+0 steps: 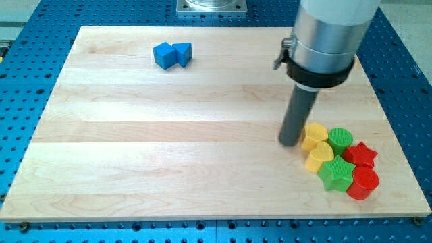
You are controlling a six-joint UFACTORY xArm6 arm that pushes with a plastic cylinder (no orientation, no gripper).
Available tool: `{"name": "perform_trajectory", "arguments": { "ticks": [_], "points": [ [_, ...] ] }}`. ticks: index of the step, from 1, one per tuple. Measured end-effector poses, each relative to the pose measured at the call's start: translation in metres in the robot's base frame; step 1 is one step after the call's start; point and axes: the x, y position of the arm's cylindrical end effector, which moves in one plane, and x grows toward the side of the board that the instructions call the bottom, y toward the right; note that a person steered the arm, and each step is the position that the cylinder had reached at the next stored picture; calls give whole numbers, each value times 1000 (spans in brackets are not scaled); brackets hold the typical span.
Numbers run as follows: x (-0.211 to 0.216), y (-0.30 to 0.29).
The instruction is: Move the blue blocks to the right side
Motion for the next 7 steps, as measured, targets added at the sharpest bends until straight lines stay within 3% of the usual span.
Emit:
{"name": "perform_trajectory", "arguments": {
  "ticks": [2, 4, 5, 6, 7],
  "points": [
    [-26, -185],
    [-168, -243],
    [-196, -254],
    [-199, -217],
    [-220, -216]
  ]
}}
